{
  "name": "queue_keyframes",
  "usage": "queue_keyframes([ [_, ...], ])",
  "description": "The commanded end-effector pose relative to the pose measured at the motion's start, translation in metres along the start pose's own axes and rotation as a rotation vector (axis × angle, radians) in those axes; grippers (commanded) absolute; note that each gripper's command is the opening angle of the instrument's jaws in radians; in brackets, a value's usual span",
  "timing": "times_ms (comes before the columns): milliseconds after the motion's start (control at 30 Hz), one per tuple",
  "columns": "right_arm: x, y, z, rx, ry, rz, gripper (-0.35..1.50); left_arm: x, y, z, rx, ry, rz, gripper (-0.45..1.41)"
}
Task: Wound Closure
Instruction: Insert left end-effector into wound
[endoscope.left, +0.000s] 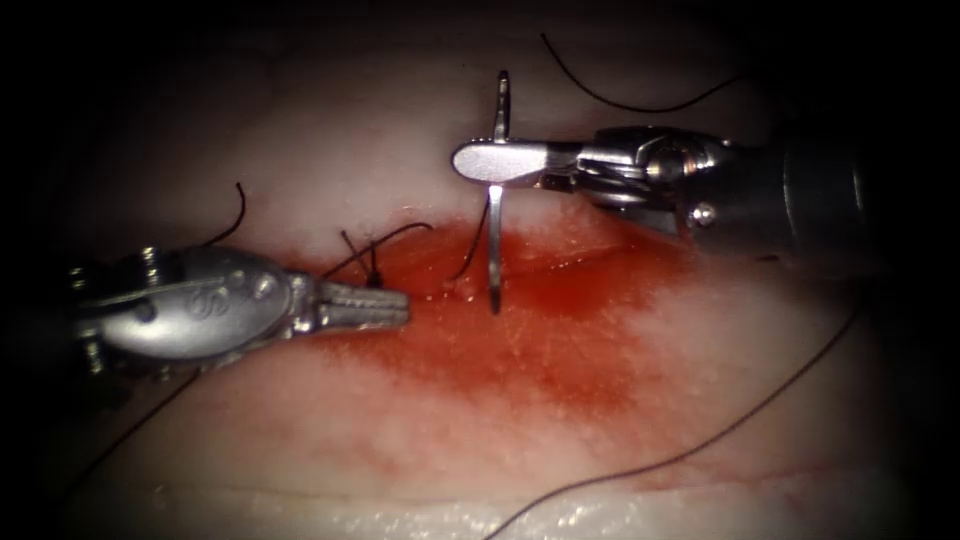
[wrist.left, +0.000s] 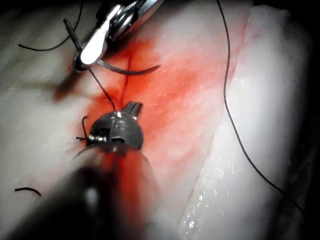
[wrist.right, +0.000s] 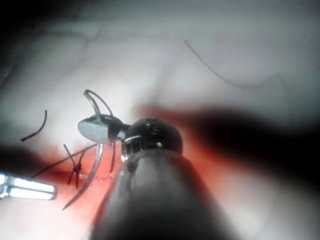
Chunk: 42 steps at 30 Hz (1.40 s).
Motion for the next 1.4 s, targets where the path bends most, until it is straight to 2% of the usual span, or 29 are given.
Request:
queue_keyframes([
  [33, -0.0006, 0.0004, 0.0006, 0.009, -0.002, -0.013, -0.35, -0.0002, -0.0002, 0.0012, 0.000, -0.037, 0.000, -0.45],
  [367, -0.0010, 0.0001, 0.0003, 0.032, -0.012, -0.078, -0.35, -0.0024, -0.0011, 0.0054, -0.007, -0.273, 0.020, -0.45],
  [667, -0.0016, -0.0002, 0.0003, 0.045, -0.021, -0.130, -0.35, -0.0049, -0.0038, 0.0074, 0.030, -0.362, 0.027, -0.45],
  [967, -0.0019, -0.0005, 0.0000, 0.052, -0.027, -0.164, -0.35, -0.0069, -0.0059, 0.0082, 0.009, -0.415, 0.018, -0.45],
  [1167, -0.0020, -0.0005, 0.0002, 0.067, -0.034, -0.296, -0.35, -0.0080, -0.0073, 0.0086, 0.001, -0.472, 0.009, -0.45],
  [1333, -0.0017, -0.0003, 0.0005, 0.071, -0.033, -0.349, -0.35, -0.0092, -0.0069, 0.0091, -0.016, -0.545, 0.007, -0.45],
  [1400, -0.0016, -0.0002, 0.0007, 0.072, -0.030, -0.415, -0.35, -0.0094, -0.0066, 0.0091, -0.038, -0.568, 0.001, -0.45],
])
